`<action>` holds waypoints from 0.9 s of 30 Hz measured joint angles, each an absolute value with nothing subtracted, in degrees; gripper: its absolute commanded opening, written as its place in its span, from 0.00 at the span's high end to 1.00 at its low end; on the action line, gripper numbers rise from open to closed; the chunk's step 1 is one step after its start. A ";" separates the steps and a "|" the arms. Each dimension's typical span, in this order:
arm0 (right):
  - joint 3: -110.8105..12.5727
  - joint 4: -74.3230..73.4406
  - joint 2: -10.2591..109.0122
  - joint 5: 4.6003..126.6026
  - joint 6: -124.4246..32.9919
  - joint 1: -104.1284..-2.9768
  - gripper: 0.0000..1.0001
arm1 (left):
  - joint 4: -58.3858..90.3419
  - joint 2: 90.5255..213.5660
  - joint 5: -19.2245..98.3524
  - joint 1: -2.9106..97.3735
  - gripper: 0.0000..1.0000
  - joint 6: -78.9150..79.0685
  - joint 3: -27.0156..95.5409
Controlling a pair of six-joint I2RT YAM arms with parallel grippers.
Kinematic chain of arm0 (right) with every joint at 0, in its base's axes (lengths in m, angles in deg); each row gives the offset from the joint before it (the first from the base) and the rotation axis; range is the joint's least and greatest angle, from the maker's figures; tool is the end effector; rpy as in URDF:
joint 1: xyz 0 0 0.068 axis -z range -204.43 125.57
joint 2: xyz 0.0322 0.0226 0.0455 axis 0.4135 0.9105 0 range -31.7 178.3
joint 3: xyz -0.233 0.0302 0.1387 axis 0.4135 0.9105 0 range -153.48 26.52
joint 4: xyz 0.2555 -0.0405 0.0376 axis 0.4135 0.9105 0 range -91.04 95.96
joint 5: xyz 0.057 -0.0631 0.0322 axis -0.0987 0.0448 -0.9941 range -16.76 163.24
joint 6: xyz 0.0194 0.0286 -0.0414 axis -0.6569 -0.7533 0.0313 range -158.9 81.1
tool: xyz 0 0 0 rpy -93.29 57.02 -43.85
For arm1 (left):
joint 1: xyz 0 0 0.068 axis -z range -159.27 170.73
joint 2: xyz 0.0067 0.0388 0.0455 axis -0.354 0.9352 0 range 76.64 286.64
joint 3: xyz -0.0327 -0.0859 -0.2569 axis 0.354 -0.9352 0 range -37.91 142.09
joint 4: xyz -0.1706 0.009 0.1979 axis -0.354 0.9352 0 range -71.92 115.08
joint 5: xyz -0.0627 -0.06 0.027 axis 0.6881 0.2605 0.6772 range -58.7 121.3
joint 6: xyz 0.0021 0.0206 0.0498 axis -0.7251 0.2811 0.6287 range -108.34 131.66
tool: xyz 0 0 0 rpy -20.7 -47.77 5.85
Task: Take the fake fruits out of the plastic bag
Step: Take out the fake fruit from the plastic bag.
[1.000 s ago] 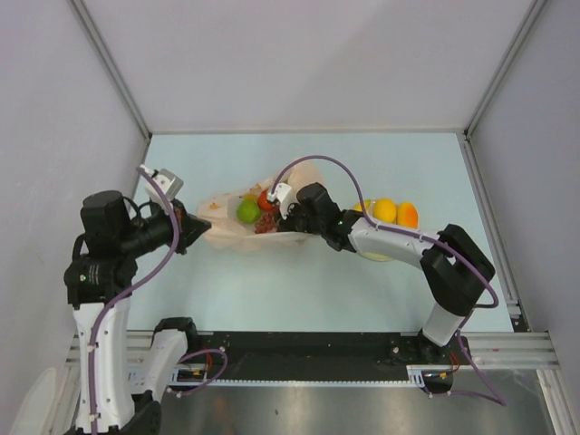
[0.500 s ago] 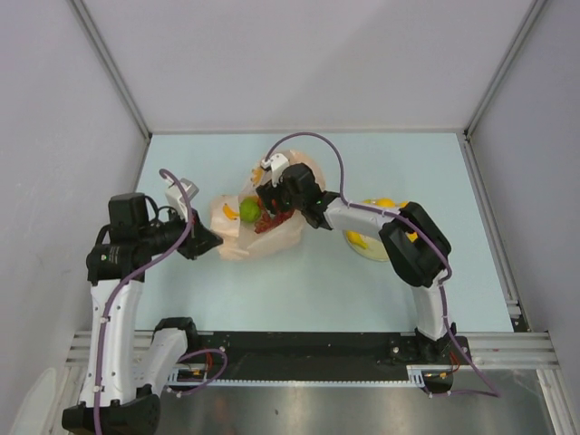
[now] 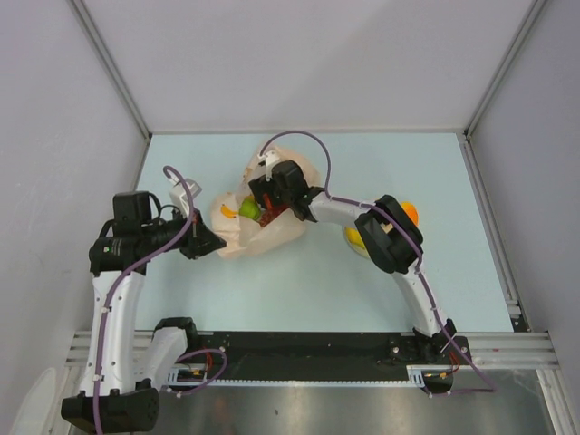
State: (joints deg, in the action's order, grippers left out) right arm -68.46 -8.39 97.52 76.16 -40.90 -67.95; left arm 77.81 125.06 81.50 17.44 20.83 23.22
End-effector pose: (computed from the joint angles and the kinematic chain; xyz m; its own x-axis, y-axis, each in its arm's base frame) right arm 0.3790 0.3573 0.1802 -0.3506 -0.2849 -0.8921 -0.6430 0.7658 0.0081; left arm 0.1378 -0.0194 0.3526 -0.6436 0.0653 -0.7626 0.5964 0.6673 -0.4462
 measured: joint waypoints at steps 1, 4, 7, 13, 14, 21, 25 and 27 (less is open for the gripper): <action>-69.03 -8.39 98.38 76.05 -40.88 -68.00 0.10 | 77.78 125.33 81.50 17.44 1.00 20.83 23.22; -69.25 -7.58 99.43 75.85 -40.38 -67.98 0.38 | 77.65 125.57 81.48 17.44 1.00 20.80 23.22; -69.23 -7.39 99.43 75.37 -39.94 -67.67 0.55 | 76.89 125.59 81.50 17.44 1.00 20.74 23.19; -68.27 -6.25 97.18 68.90 -39.17 -65.77 0.66 | 73.85 125.59 81.45 17.44 1.00 20.08 21.16; -68.05 -5.86 96.24 67.37 -39.26 -65.42 0.67 | 73.11 125.61 81.45 17.44 1.00 19.62 20.62; -65.29 -4.70 81.63 51.13 -39.85 -63.56 0.67 | 67.36 126.92 80.80 17.44 1.00 17.59 18.47; -63.07 -4.33 71.71 42.15 -37.58 -63.56 0.67 | 65.26 128.69 80.71 17.44 1.00 16.89 17.62; -63.07 -2.73 67.84 38.24 -36.11 -63.58 0.68 | 63.71 129.85 80.40 17.44 1.00 16.13 17.58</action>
State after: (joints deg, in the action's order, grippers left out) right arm -63.07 -2.73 67.84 38.24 -36.11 -63.58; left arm 63.71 129.85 80.40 17.44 16.13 17.58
